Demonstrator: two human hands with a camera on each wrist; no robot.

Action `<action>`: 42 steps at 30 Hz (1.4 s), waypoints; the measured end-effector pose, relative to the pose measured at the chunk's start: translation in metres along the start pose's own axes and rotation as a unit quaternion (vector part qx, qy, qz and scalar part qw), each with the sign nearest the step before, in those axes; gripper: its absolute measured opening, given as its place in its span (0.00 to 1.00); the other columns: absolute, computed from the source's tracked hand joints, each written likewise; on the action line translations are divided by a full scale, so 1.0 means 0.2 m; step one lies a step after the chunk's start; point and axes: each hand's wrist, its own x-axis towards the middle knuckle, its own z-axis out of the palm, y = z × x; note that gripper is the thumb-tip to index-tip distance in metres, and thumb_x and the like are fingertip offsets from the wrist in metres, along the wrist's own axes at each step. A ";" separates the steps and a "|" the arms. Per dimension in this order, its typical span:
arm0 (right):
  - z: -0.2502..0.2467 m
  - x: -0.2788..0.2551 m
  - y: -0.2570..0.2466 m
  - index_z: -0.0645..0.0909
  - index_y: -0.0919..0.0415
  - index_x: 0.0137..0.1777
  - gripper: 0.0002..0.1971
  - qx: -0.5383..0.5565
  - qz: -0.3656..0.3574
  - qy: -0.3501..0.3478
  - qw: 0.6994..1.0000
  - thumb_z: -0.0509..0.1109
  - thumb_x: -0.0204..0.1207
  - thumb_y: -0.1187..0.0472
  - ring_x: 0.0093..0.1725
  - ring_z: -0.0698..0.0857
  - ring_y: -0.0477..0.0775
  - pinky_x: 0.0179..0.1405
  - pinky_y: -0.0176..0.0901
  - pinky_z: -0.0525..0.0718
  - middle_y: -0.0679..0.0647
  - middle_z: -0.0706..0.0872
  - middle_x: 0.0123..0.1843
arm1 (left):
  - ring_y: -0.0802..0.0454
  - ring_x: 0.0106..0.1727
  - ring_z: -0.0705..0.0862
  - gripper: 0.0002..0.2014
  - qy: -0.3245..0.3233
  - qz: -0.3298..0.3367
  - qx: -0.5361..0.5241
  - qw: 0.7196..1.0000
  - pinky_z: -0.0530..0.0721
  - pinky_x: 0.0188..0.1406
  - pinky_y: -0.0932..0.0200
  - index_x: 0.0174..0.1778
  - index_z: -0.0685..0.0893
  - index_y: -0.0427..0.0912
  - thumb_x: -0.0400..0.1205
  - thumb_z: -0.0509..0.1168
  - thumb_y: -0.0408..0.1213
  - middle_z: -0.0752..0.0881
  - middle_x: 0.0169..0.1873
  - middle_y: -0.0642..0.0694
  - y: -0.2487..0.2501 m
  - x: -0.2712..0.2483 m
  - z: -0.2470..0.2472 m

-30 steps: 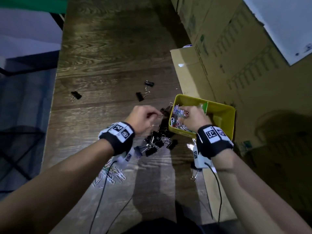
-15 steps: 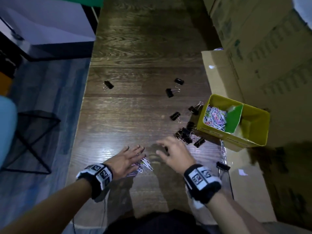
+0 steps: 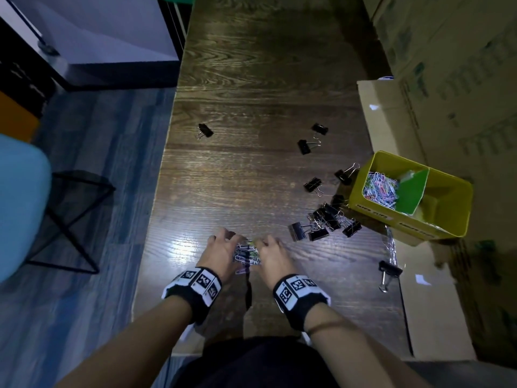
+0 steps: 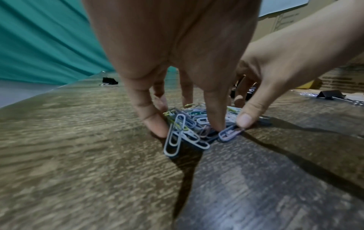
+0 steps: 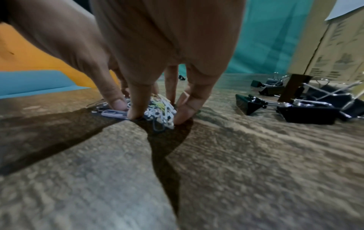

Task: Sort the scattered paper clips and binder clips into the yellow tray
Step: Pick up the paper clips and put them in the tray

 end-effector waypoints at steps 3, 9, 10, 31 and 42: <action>-0.01 0.01 0.02 0.79 0.63 0.64 0.17 0.015 -0.019 0.016 1.000 0.70 0.74 0.70 0.60 0.83 0.64 0.57 0.56 0.84 0.61 0.79 0.63 | 0.42 0.61 0.78 0.26 0.005 0.041 -0.030 0.999 0.76 0.64 0.52 0.66 0.78 0.47 0.72 0.74 0.36 0.75 0.61 0.43 0.00 0.00 0.00; -0.05 0.03 0.06 0.83 0.67 0.57 0.10 0.058 0.021 -0.014 0.998 0.64 0.78 0.69 0.52 0.86 0.63 0.52 0.49 0.83 0.67 0.86 0.53 | 0.45 0.54 0.84 0.14 0.038 0.060 -0.088 0.994 0.78 0.55 0.58 0.52 0.88 0.44 0.70 0.74 0.34 0.86 0.53 0.44 -0.04 0.00 -0.04; -0.06 0.03 0.07 0.83 0.65 0.58 0.11 0.085 0.031 -0.018 0.996 0.65 0.78 0.68 0.50 0.86 0.62 0.52 0.48 0.84 0.67 0.86 0.53 | 0.46 0.52 0.85 0.12 0.040 0.052 -0.094 0.993 0.79 0.52 0.59 0.49 0.89 0.44 0.69 0.75 0.35 0.87 0.49 0.45 -0.05 0.01 -0.05; -0.29 -0.11 0.26 0.89 0.58 0.52 0.13 0.417 0.051 0.112 0.901 0.80 0.67 0.62 0.45 0.87 0.55 0.55 0.45 0.86 0.55 0.90 0.45 | 0.56 0.30 0.88 0.14 -0.016 -0.084 -0.489 0.868 0.88 0.38 0.64 0.53 0.83 0.24 0.71 0.70 0.19 0.90 0.27 0.47 -0.09 0.12 -0.26; -0.66 -0.35 0.54 0.88 0.51 0.45 0.11 0.563 0.054 0.285 0.774 0.80 0.63 0.64 0.43 0.86 0.37 0.47 0.25 0.81 0.47 0.90 0.46 | 0.51 0.31 0.88 0.15 -0.097 0.051 -0.584 0.804 0.88 0.36 0.63 0.51 0.84 0.26 0.69 0.70 0.25 0.90 0.33 0.39 0.54 0.32 -0.56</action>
